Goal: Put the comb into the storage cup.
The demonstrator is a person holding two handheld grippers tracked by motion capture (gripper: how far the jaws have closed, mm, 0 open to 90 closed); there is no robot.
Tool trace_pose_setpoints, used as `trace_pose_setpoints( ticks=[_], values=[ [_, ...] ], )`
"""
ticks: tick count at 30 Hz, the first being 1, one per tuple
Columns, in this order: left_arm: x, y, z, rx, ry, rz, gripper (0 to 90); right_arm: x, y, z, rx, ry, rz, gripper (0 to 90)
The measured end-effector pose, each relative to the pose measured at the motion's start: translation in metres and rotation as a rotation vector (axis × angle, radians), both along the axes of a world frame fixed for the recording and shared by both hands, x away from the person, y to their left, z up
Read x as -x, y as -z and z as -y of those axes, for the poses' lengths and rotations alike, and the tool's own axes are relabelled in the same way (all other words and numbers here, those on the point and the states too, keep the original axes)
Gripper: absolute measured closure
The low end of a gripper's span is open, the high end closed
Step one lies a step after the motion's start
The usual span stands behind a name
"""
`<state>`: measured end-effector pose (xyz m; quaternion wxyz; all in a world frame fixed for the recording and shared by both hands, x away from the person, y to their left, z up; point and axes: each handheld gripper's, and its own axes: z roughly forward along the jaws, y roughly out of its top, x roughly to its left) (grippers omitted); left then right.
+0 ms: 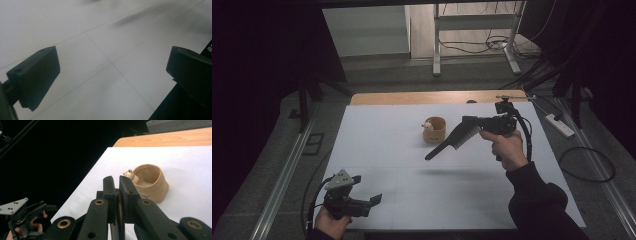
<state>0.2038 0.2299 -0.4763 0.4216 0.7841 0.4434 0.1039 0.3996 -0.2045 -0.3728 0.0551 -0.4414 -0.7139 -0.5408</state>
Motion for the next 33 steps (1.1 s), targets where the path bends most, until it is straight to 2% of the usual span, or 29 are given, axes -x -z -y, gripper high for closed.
trace_pose_setpoints(
  ticks=[14,21,33],
  values=[
    [0.01,-0.001,-0.013,-0.005,-0.052,0.019,0.0,-0.011,-0.011,0.003,0.002,0.038,0.017,84.2],
    [0.012,-0.002,-0.015,-0.035,-0.061,0.027,0.0,-0.018,-0.016,0.005,0.012,0.063,0.026,84.2],
    [0.01,-0.001,-0.013,-0.068,-0.057,0.002,0.0,-0.03,-0.028,0.01,0.017,0.102,0.035,84.2]
  ],
)
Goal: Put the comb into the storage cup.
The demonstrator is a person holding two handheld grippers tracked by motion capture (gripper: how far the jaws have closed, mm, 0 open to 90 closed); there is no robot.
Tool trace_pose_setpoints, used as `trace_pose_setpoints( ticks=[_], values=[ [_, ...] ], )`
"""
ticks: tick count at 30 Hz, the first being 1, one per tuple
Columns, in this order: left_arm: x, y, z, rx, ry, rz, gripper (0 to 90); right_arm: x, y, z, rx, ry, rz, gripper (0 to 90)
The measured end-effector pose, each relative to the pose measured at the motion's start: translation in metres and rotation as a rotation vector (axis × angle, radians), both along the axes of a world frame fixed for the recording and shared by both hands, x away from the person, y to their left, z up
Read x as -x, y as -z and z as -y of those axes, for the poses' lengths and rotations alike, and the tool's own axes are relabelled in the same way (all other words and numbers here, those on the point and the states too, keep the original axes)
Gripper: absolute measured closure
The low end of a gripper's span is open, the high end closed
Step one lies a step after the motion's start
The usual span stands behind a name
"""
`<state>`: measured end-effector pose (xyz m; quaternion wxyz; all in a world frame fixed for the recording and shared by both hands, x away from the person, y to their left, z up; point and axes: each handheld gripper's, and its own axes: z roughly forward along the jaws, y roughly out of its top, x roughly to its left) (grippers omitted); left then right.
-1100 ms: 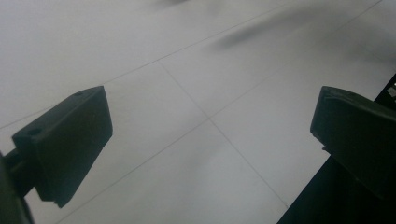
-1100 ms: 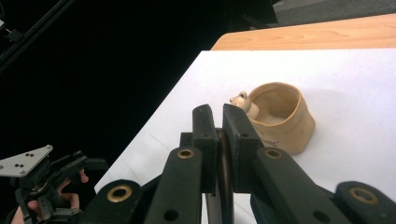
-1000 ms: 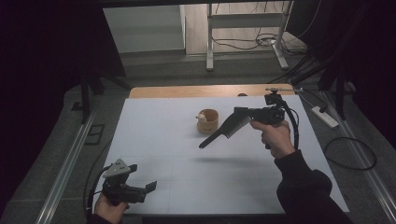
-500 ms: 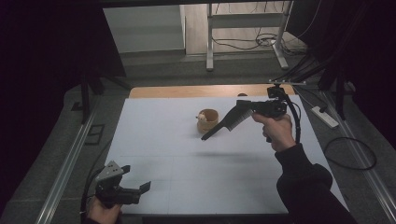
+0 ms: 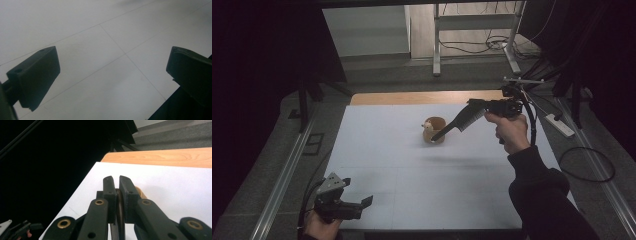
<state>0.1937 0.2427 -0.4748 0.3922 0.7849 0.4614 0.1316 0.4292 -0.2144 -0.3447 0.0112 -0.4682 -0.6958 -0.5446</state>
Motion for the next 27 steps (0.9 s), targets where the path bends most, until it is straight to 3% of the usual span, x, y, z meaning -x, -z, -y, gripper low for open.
trace_pose_setpoints(
  ticks=[18,27],
  values=[
    [-0.002,0.001,-0.001,0.013,0.006,-0.015,0.0,-0.019,-0.017,0.005,0.027,0.079,0.032,84.2],
    [-0.002,0.001,-0.001,0.013,0.007,-0.017,0.0,-0.029,-0.016,0.005,0.04,0.11,0.033,84.2]
  ],
)
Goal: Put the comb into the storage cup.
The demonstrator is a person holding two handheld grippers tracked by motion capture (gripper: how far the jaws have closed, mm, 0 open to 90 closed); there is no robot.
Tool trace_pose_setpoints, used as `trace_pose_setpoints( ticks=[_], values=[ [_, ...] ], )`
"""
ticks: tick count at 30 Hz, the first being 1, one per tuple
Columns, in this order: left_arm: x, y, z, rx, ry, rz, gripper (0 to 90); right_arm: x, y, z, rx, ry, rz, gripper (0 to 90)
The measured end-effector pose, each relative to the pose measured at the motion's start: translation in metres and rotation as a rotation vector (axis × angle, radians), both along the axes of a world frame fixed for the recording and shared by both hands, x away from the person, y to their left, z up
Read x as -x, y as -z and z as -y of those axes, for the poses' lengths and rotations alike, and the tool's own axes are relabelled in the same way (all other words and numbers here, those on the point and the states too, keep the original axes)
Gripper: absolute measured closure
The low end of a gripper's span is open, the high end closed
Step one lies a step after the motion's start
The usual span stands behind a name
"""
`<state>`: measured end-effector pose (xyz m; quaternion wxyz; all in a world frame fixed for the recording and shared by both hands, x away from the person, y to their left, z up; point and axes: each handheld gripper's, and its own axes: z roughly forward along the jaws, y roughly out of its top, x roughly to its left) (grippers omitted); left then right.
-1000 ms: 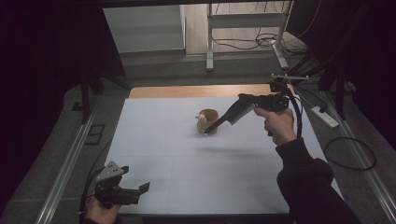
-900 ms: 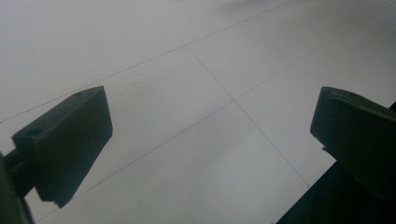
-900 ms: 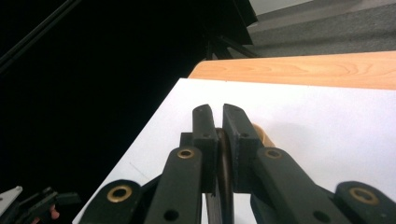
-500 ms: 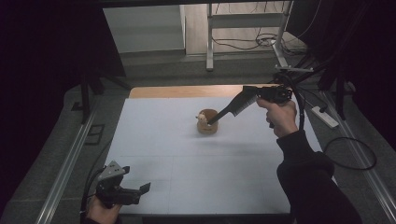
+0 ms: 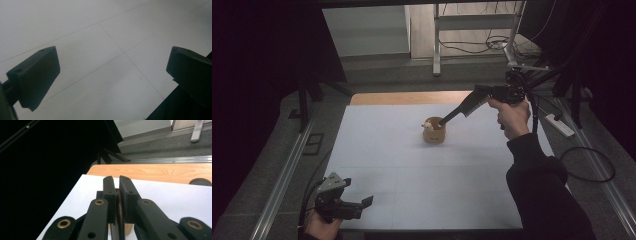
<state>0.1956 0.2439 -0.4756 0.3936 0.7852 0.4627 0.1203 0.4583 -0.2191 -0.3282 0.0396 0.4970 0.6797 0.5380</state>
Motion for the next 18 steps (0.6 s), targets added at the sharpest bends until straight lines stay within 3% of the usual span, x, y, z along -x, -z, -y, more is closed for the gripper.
trace_pose_setpoints(
  ticks=[18],
  values=[
    [-0.001,0.0,-0.001,0.004,-0.001,-0.005,0.0,-0.018,0.019,-0.022,0.032,0.02,-0.016,84.2]
  ],
)
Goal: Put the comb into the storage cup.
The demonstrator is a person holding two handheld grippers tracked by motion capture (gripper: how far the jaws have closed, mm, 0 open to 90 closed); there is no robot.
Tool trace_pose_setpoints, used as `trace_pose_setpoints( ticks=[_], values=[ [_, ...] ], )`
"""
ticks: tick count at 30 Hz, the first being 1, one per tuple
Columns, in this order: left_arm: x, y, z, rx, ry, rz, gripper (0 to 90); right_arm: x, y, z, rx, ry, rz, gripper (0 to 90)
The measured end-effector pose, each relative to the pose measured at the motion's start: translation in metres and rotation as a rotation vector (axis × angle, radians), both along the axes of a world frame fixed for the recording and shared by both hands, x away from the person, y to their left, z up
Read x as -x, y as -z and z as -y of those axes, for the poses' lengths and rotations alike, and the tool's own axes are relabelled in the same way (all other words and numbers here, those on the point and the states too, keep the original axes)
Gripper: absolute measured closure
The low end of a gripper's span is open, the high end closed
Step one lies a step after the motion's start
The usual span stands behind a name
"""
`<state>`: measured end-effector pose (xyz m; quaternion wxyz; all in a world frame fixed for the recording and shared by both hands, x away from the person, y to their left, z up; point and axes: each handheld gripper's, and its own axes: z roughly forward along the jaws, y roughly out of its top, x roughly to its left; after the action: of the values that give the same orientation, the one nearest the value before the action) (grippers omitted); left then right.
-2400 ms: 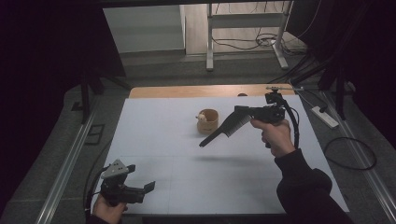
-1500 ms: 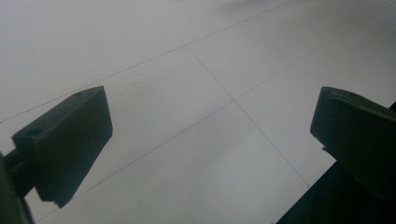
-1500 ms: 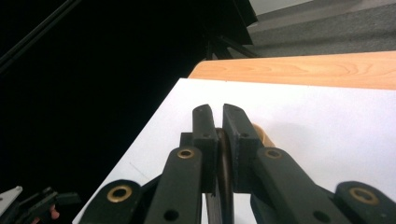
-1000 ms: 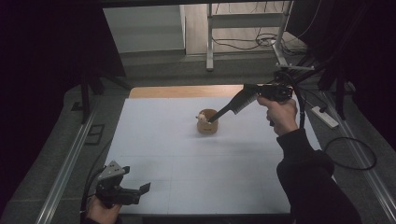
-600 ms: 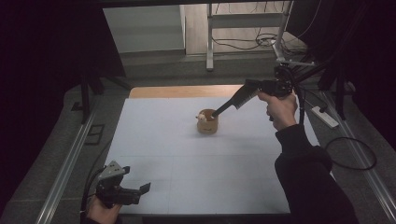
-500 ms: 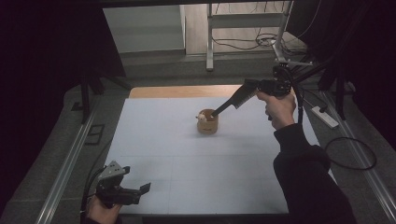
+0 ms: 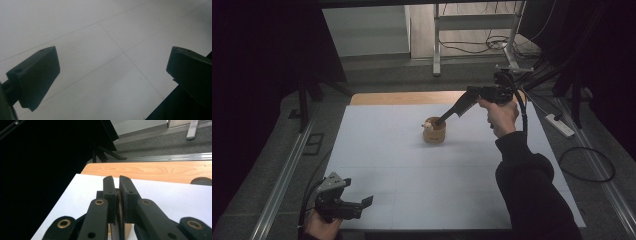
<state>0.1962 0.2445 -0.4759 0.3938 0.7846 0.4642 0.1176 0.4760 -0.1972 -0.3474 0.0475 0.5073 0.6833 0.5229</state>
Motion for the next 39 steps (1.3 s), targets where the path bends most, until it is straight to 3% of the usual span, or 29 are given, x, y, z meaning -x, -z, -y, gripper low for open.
trace_pose_setpoints(
  ticks=[14,39],
  values=[
    [0.0,0.0,0.0,0.006,-0.003,-0.005,0.0,-0.008,0.019,-0.02,0.028,-0.005,-0.014,84.1],
    [-0.001,0.001,-0.001,0.01,-0.005,-0.009,0.0,-0.017,0.049,-0.028,-0.016,-0.014,-0.071,84.1]
  ],
)
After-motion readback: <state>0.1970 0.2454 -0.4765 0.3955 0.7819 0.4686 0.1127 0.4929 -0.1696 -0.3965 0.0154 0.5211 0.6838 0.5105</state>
